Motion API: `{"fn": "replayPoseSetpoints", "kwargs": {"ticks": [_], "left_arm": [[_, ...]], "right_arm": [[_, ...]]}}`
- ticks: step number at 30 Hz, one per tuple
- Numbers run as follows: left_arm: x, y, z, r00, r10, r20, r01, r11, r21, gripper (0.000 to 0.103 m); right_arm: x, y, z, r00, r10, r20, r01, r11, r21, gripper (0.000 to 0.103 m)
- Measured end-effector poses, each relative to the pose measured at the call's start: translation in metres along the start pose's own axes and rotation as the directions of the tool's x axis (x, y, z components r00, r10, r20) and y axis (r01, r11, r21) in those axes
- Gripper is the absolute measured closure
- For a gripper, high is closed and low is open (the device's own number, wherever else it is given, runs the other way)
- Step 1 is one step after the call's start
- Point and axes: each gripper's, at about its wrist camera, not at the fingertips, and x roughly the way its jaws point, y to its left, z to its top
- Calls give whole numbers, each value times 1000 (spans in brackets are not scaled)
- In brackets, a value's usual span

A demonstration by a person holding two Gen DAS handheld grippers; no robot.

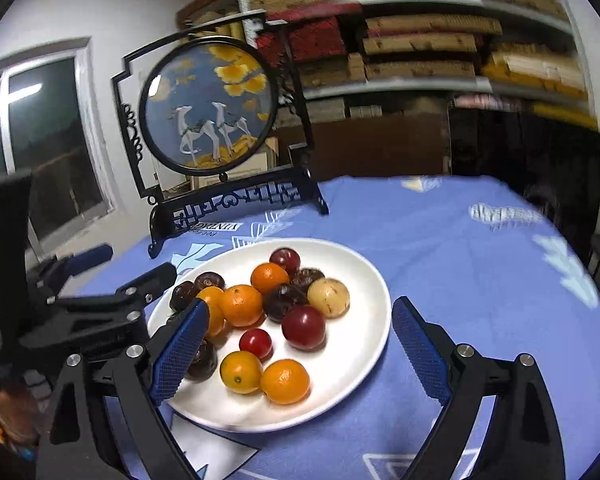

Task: Organize fruits

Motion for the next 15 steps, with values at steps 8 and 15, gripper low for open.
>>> {"fn": "replayPoseSetpoints", "kwargs": {"ticks": [8,15], "left_arm": [[2,-6,-6,1000,-26,-12,26,999,26,6],[6,-3,-8,998,-42,-41,42,999,5,6]], "right_arm": [[-2,12,-2,1000,-1,22,2,997,-73,10],[0,14,-5,1000,-14,5,14,996,-88,10]]}}
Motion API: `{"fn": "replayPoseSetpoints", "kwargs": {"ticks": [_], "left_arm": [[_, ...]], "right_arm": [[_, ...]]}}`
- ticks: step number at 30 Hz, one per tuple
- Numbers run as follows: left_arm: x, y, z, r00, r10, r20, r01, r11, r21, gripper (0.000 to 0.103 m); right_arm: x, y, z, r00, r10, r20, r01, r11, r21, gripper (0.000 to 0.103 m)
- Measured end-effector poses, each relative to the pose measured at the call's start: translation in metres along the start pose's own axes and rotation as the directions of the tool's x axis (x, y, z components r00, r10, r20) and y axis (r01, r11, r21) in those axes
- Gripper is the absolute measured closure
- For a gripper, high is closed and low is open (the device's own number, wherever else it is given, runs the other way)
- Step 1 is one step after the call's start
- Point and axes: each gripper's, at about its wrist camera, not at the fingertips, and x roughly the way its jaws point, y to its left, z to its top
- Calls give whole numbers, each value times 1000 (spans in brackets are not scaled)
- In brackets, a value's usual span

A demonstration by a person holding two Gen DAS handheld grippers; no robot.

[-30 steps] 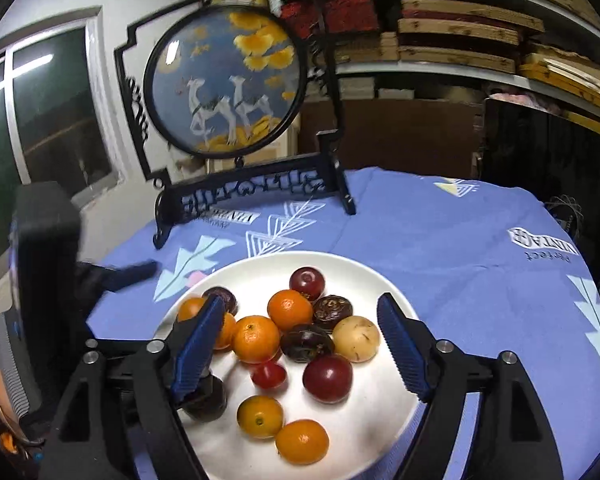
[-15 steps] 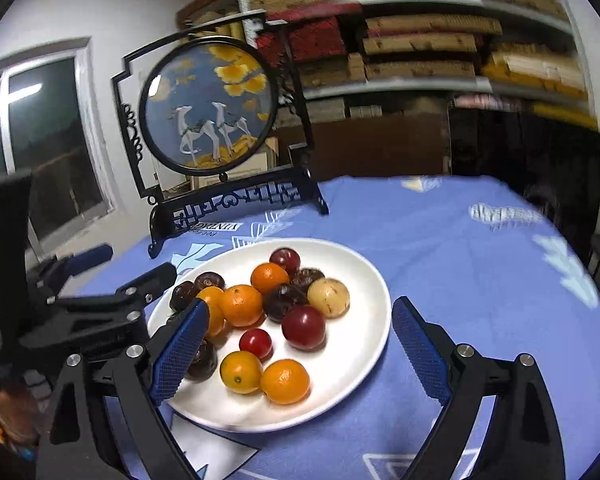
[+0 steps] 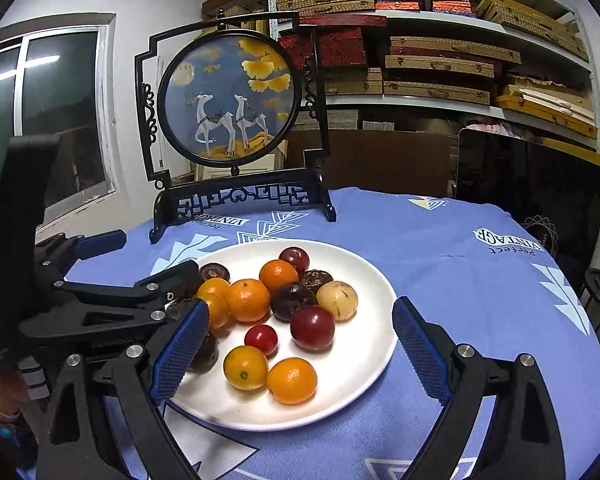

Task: Organize fruits

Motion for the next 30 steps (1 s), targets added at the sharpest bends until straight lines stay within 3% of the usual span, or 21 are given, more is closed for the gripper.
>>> {"fn": "replayPoseSetpoints", "kwargs": {"ticks": [30], "left_arm": [[2,8,-1,998,69,-3,-69,997,-32,6]], "right_arm": [[3,2,-3,1000,7,-10,-7,1000,6,8]]}}
